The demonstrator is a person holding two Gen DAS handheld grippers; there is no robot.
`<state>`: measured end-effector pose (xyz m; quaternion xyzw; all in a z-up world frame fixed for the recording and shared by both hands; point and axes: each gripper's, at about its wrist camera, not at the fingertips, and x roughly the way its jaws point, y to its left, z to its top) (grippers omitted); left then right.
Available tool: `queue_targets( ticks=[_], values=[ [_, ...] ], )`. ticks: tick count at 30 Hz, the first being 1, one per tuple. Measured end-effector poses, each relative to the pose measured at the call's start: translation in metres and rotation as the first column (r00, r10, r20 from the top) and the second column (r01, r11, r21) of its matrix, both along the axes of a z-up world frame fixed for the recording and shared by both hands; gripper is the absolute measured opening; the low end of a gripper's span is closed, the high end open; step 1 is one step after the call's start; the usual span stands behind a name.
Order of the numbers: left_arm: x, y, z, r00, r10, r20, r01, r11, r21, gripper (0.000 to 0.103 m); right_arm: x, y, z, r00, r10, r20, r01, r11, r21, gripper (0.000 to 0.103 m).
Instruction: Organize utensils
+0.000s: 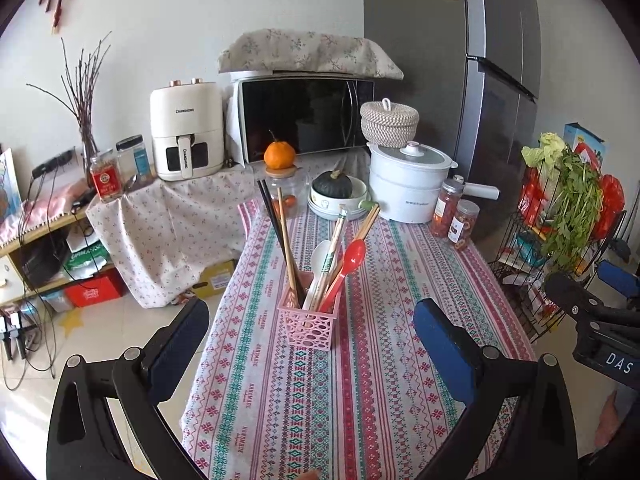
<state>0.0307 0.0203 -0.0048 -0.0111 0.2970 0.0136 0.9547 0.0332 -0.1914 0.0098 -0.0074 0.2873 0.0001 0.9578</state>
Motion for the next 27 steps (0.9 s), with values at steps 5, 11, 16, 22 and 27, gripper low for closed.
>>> queue_targets(
  ticks=[5, 11, 16, 22, 27],
  values=[
    [0.0, 0.002, 0.0, 1.0, 0.003, 0.003, -0.003, 1.0, 0.002, 0.103, 0.002, 0.004, -0.001, 1.0, 0.007, 0.0, -0.007, 1.0, -0.003, 0.103],
    [-0.001, 0.002, 0.0, 1.0, 0.001, 0.003, -0.001, 1.0, 0.002, 0.103, 0.003, 0.007, -0.001, 1.0, 0.012, -0.004, -0.012, 1.0, 0.001, 0.103],
    [-0.002, 0.001, 0.0, 1.0, 0.001, 0.004, -0.001, 1.0, 0.002, 0.103, 0.004, 0.009, -0.002, 1.0, 0.015, -0.004, -0.015, 1.0, 0.002, 0.103],
    [-0.002, 0.002, 0.0, 1.0, 0.001, 0.004, -0.001, 1.0, 0.004, 0.103, 0.005, 0.01, -0.003, 1.0, 0.018, -0.01, -0.018, 1.0, 0.008, 0.103],
    [-0.003, 0.002, 0.001, 1.0, 0.002, 0.006, -0.002, 1.0, 0.004, 0.103, 0.005, 0.011, -0.003, 1.0, 0.019, -0.013, -0.019, 1.0, 0.009, 0.103]
  ],
)
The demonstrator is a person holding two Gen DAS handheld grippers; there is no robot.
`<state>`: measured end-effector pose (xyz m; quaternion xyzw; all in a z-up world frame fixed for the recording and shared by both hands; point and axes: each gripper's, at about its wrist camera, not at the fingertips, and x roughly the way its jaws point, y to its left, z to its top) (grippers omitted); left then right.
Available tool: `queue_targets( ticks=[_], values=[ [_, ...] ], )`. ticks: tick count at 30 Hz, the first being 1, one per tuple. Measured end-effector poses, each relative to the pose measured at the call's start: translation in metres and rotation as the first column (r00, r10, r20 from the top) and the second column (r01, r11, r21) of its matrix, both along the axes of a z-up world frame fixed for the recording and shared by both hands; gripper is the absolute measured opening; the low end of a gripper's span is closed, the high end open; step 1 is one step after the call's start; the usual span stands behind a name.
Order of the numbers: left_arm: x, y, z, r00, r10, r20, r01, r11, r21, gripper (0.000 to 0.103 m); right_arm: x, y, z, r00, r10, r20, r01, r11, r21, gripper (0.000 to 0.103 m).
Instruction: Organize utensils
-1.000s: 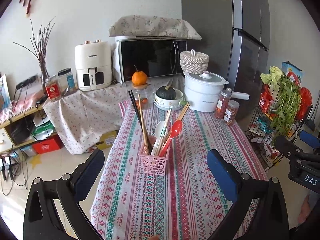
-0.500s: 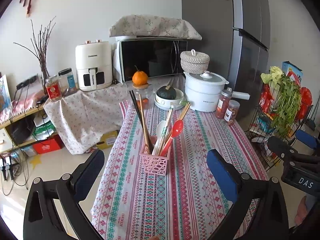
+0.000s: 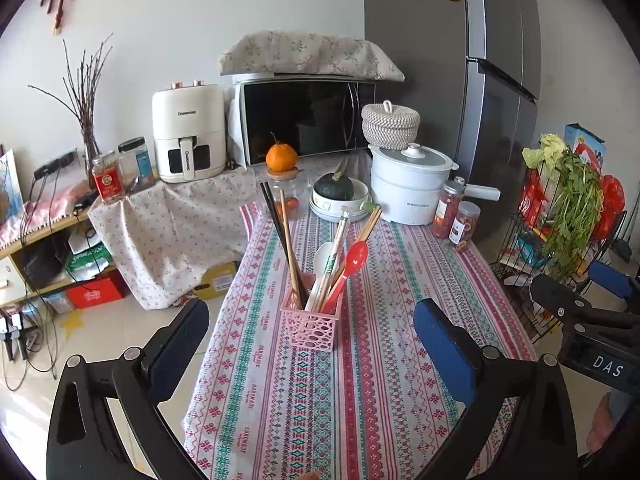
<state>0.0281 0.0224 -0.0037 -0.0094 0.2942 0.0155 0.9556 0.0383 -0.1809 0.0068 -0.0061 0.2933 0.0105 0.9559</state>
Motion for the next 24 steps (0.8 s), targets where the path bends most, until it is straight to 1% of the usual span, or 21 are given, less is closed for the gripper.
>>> queue_targets(
  ticks=[24],
  values=[
    [-0.0007, 0.0054, -0.0008, 1.0, 0.007, -0.008, -0.007, 1.0, -0.001, 0.103, 0.0039, 0.0016, -0.0033, 1.0, -0.003, -0.013, 0.003, 1.0, -0.002, 0.103]
  ],
)
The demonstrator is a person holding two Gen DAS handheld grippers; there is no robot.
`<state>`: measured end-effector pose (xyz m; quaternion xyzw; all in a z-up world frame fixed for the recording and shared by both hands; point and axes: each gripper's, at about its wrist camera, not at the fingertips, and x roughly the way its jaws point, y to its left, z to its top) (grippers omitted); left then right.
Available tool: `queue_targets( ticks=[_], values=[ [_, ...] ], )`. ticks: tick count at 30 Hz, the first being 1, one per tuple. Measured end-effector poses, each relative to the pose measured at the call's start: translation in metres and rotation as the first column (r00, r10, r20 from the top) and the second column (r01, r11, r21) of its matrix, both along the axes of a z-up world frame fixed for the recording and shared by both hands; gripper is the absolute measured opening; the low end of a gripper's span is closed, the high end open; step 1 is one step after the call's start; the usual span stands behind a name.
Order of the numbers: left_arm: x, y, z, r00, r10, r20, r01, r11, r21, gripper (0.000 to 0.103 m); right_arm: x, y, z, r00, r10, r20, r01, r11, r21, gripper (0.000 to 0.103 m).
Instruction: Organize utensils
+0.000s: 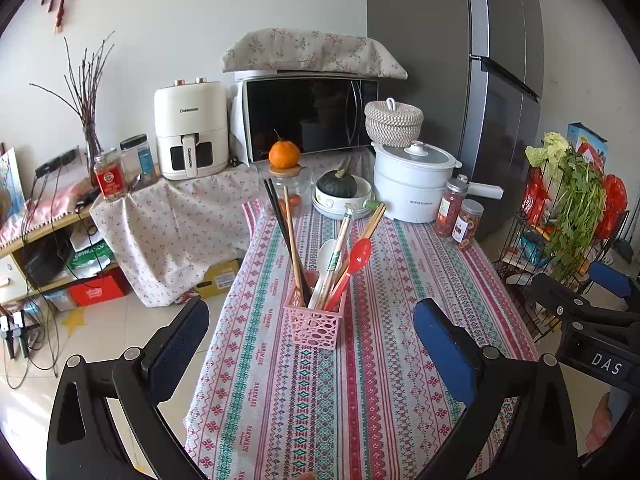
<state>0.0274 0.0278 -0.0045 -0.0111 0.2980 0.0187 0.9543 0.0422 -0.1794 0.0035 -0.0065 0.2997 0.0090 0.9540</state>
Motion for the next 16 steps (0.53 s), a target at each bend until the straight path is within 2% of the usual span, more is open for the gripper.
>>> queue_targets(
  ticks=[16],
  values=[
    [0.0085, -0.0066, -0.0091, 0.999, -0.024, -0.041, 0.024, 1.0, 0.002, 0.103, 0.0019, -0.0051, -0.0006, 1.0, -0.014, -0.005, 0.014, 1.0, 0.005, 0.103]
  ],
)
